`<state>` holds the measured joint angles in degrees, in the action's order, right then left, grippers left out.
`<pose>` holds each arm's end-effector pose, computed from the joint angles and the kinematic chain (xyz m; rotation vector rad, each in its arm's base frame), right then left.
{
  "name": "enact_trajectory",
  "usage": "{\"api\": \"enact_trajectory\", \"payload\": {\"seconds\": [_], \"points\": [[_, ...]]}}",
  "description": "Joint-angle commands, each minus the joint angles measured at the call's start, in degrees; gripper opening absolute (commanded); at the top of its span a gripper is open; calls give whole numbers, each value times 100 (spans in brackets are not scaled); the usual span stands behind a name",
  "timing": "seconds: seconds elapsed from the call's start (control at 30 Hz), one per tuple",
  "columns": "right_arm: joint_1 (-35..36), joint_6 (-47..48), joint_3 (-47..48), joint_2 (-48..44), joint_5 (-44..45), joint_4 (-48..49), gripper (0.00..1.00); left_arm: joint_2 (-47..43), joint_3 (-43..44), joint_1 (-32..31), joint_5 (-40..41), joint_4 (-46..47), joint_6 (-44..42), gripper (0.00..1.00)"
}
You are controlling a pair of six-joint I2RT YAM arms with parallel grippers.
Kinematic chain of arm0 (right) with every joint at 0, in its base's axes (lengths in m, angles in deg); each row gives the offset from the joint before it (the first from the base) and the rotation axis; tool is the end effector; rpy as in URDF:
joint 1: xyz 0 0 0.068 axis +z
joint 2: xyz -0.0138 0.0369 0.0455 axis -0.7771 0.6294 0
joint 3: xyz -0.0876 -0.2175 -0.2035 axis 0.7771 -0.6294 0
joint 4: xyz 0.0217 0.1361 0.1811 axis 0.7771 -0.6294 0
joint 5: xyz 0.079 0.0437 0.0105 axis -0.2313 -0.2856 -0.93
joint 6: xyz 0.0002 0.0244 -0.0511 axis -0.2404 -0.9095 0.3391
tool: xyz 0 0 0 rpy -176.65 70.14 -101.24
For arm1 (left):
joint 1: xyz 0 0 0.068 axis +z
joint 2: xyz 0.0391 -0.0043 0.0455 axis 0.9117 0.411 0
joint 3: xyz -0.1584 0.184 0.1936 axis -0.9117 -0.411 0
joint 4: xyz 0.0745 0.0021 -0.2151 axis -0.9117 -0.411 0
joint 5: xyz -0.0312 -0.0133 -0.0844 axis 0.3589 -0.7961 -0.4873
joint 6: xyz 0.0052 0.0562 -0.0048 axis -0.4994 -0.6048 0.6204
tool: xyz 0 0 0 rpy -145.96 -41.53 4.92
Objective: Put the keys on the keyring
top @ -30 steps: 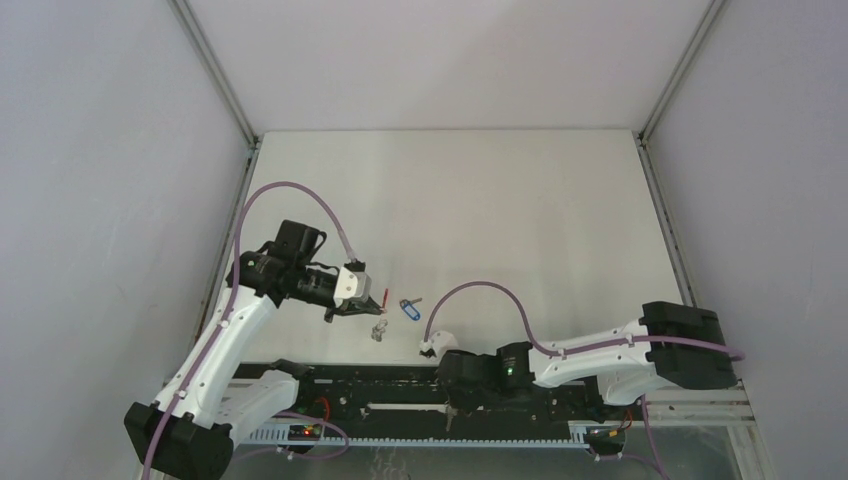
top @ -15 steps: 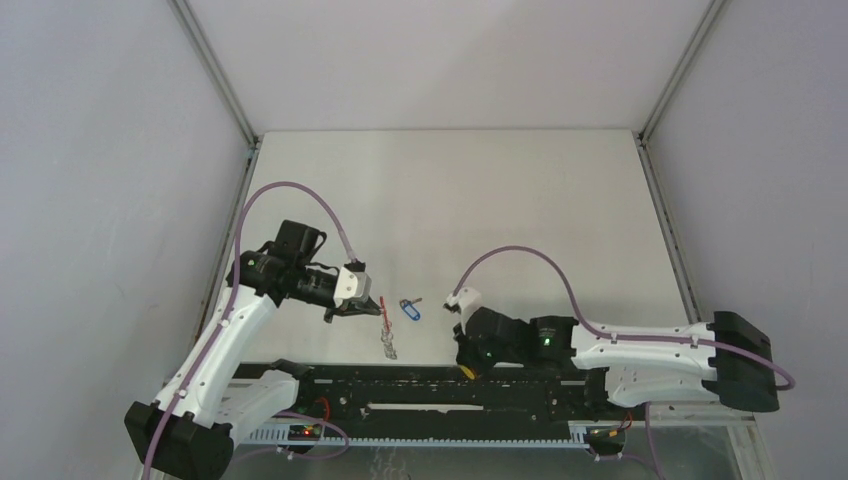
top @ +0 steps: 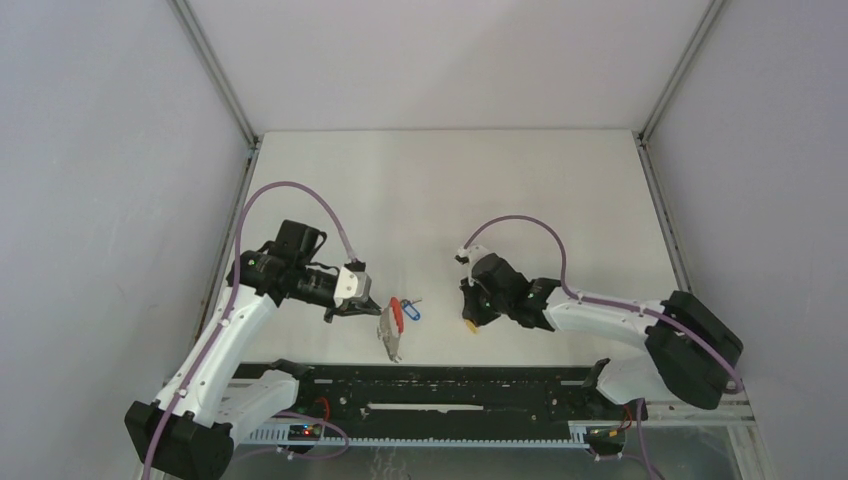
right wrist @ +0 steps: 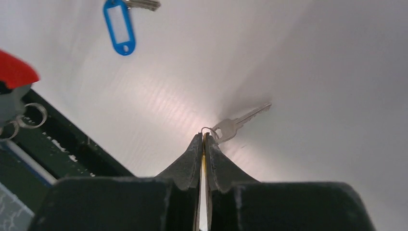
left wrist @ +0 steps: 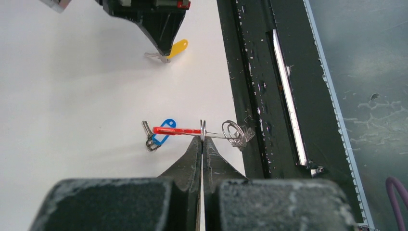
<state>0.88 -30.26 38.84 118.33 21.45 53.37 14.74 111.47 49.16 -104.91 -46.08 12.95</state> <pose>0.1373 0.1763 0.2391 -0.6866 2.3970 0.5907 0.0751 -0.0582 0.3265 1.6827 1.4106 -0.9358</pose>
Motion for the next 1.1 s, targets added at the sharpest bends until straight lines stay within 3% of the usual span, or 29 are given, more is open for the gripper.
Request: {"api": "enact_trajectory", "payload": {"seconds": [0.0,0.23,0.3,0.33,0.37,0.4,0.47,0.53,0.67,0.73,0.8,0.87,0.97,1.07], "points": [[-285,123,456,315,-156,341,17,-16,394,55,-171,-57,-25,0],[-296,241,765,-515,1079,-467,57,-18,391,51,-211,-47,37,0],[-201,257,837,-815,1232,-634,74,-12,413,62,-236,45,205,0],[-159,197,819,-906,1228,-657,90,1,430,79,-253,58,245,0],[-117,100,779,-952,1151,-609,99,20,453,90,-269,60,269,0],[-68,-14,712,-978,1058,-517,100,38,474,105,-278,61,292,0],[128,-293,525,-1069,1013,-127,100,69,469,140,-279,69,334,0],[403,-1150,397,-1270,1940,286,100,95,459,146,-254,50,318,0],[-8,-1749,240,-1540,1024,554,100,119,522,146,-260,-125,167,0],[-180,-1421,-218,-1390,319,1281,98,123,569,146,-278,-133,159,0],[-154,-1145,-239,-1132,346,1302,95,112,600,146,-291,-133,176,0],[57,-774,67,-835,1041,626,84,84,621,146,-300,-162,185,0],[247,-388,442,-397,1719,-114,50,71,613,146,-325,-194,159,0],[251,-361,443,-58,1451,-112,50,76,613,146,-344,-187,150,0]]}}
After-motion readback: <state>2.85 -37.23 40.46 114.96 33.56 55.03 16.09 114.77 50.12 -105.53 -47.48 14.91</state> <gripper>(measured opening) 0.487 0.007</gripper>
